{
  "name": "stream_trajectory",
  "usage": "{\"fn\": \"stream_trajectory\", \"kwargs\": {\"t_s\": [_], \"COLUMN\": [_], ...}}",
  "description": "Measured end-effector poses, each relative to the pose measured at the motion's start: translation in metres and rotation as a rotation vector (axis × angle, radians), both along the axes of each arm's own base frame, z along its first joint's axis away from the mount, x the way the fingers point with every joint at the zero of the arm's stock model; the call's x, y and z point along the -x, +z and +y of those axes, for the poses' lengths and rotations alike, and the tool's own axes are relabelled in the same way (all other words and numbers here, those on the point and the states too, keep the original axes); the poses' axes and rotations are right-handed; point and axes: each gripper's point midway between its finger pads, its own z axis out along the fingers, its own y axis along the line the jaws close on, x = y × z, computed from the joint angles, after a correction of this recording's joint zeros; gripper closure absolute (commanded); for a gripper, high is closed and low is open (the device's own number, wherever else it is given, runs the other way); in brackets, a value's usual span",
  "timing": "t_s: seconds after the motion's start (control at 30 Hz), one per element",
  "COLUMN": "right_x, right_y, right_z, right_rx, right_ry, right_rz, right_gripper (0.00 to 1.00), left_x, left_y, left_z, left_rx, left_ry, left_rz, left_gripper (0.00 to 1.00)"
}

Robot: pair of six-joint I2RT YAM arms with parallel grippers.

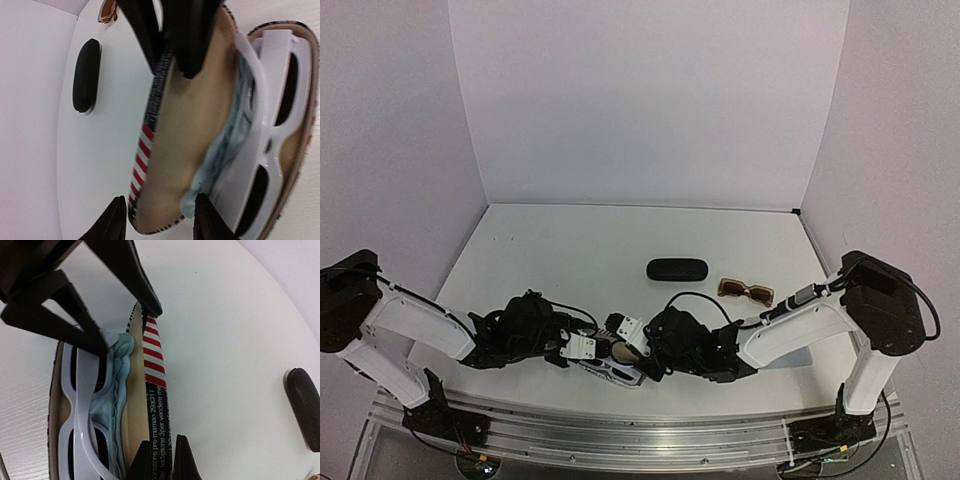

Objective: Organize the sunglasses
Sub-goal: Close the sunglasses case at the center of the board.

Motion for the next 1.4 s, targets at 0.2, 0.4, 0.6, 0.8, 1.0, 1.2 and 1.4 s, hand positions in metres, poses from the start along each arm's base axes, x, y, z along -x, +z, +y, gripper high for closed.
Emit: {"fn": "stream_trajectory", "kwargs": {"t_s": [0.2, 0.4, 0.6, 0.8, 1.0, 1.2, 1.4], "right_x": [-0.007, -0.011, -0.001, 0.022, 0.026, 0.028, 0.028], "right_y": [0.002, 0.005, 0.007, 0.0, -0.006, -0.005, -0.006], "right_z": [-0.005, -0.008, -0.005, 0.007, 0.013, 0.013, 0.012], "right_rx": [0.051, 0.098, 0.154, 0.168, 0.204, 0.212, 0.224], "right_ry": [-0.005, -0.007, 0.011, 0.02, -0.001, -0.007, -0.004], "right_rz": [-0.073, -0.144, -0.225, -0.289, -0.356, -0.376, -0.378], "right_gripper": [1.0, 1.0, 1.0, 1.0, 1.0, 1.0, 1.0], "left_x": [0.017, 0.019, 0.015, 0.017, 0.032, 0.054, 0.058], "left_y": [0.015, 0.029, 0.023, 0.009, 0.002, -0.001, -0.016], "left_z": [0.008, 0.021, 0.03, 0.036, 0.032, 0.032, 0.031], "left_rx": [0.027, 0.06, 0.059, 0.035, 0.021, 0.006, -0.019], "left_ry": [-0.04, -0.026, 0.015, 0.014, -0.072, -0.198, -0.226], "left_rz": [0.076, 0.125, 0.176, 0.222, 0.261, 0.289, 0.311], "left_gripper": [0.27, 0.2, 0.07, 0.04, 0.0, 0.0, 0.0]}}
